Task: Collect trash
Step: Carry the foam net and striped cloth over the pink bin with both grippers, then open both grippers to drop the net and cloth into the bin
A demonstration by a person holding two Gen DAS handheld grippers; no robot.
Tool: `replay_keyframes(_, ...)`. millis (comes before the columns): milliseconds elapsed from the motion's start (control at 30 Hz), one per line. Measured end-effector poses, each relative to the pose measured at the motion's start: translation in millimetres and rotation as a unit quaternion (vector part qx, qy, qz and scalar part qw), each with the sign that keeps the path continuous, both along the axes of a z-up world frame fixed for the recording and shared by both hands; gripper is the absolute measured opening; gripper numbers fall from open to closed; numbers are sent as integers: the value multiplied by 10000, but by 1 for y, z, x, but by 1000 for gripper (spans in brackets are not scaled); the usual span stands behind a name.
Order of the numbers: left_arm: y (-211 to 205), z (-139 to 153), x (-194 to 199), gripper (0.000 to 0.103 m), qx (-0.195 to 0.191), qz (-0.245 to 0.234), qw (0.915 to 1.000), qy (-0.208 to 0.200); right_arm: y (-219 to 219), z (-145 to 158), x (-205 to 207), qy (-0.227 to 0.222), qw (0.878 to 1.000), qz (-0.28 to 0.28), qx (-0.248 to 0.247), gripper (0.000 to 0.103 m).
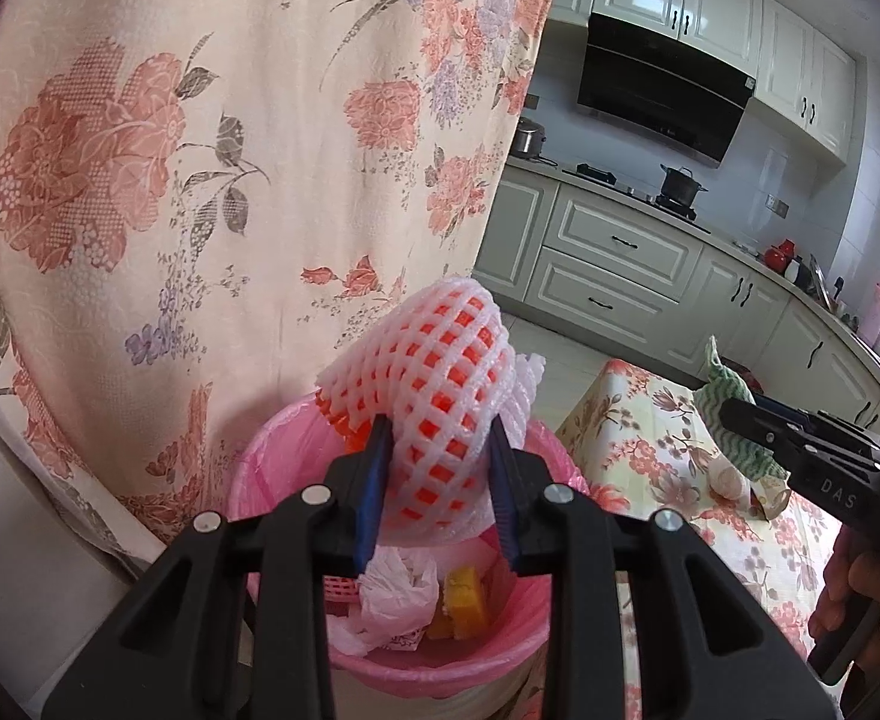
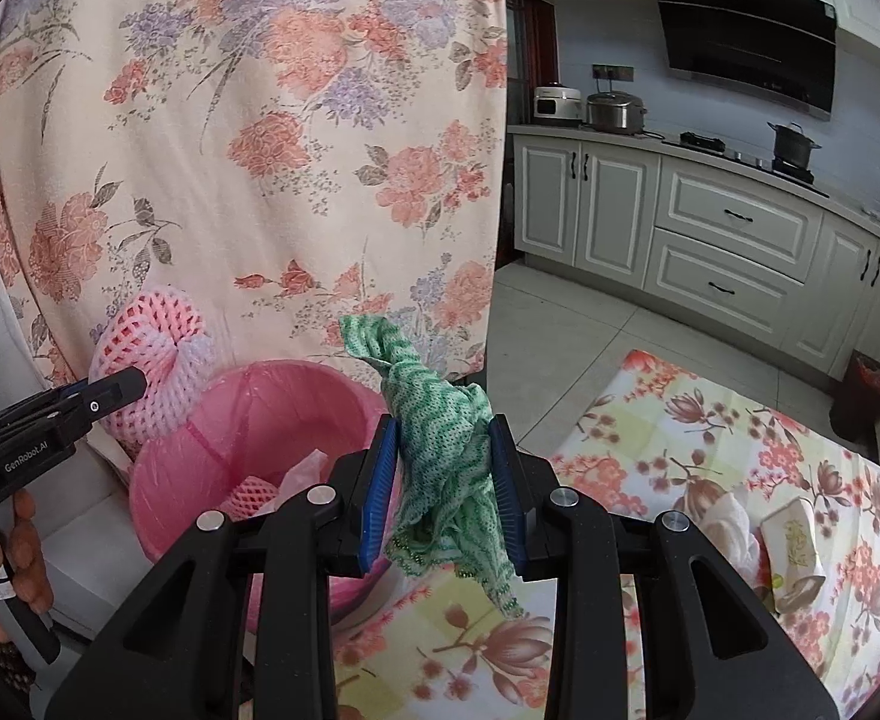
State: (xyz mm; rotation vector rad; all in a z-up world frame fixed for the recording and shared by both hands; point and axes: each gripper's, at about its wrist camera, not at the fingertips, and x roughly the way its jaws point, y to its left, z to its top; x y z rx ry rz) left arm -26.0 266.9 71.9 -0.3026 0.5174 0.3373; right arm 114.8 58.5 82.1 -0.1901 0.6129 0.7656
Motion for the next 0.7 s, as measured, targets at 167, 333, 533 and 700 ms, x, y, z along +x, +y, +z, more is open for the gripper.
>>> replay_keyframes(167,13,-4,-8,31,-36,151,9999,12,30,-1,-7,24,9998,215,-24,31)
replay_keyframes(333,22,-7,-15,32,-71,246,9997,31,56,-5,-14,111,9990,440,-48,31)
replay_keyframes(533,32,-9,-21,33,-86,342,9994,36,80,-10,-22,186,9975,670,-81,31)
replay_keyframes(700,36,-9,-26,34,-84,376,9993,29,93,-11,-27,177,9966,803,-81,32)
